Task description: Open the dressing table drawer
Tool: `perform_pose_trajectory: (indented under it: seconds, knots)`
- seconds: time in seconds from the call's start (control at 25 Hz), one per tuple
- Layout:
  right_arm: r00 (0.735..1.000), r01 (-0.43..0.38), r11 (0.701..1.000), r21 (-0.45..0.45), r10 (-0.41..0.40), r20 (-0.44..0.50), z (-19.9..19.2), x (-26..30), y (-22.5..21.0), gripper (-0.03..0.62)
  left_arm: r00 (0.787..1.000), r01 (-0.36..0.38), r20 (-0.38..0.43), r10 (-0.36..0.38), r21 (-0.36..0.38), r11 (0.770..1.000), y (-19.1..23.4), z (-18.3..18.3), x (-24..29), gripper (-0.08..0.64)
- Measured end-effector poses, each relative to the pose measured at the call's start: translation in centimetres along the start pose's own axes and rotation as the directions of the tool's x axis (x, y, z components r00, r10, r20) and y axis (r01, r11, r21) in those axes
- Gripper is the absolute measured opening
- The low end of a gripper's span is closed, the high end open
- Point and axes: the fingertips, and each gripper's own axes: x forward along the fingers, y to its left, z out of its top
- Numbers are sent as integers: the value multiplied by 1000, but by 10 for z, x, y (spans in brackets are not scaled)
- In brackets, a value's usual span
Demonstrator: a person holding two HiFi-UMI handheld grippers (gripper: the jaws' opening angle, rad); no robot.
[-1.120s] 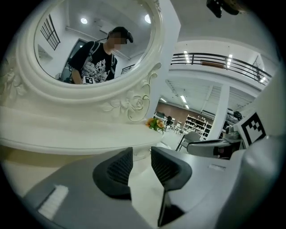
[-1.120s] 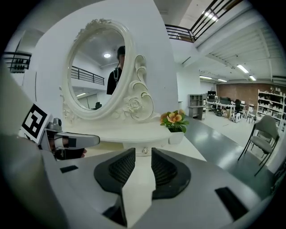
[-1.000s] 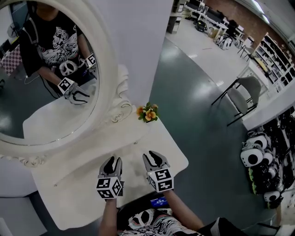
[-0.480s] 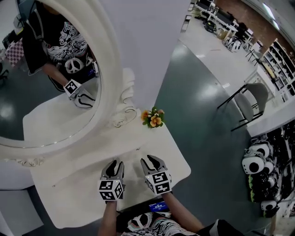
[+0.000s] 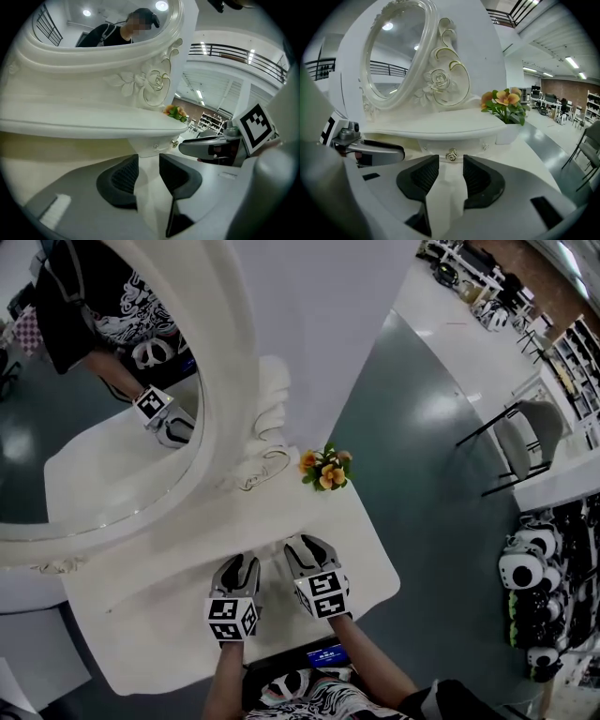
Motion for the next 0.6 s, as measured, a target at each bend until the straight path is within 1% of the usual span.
perform_pose_trajectory:
  seconds: [0.24, 0.4, 0.52, 0.6]
  knots:
    - [1000, -16, 1000, -16, 15, -17, -2, 18, -1, 151, 1000, -16, 3, 16, 23, 1000, -1, -1, 8, 132]
    - [1000, -8, 999, -32, 8, 0, 0, 25, -5, 120, 1000, -12, -4, 12, 21, 1000, -4, -6, 13, 130]
    - [1000, -15, 998, -53, 14, -8, 0, 26, -2, 103, 1000, -12, -10, 12, 20, 1000, -5, -6, 13, 130]
    - [1000, -18, 998, -54, 17, -14, -1, 25, -2, 102, 1000, -12, -11, 12, 22, 1000, -7, -7, 13, 130]
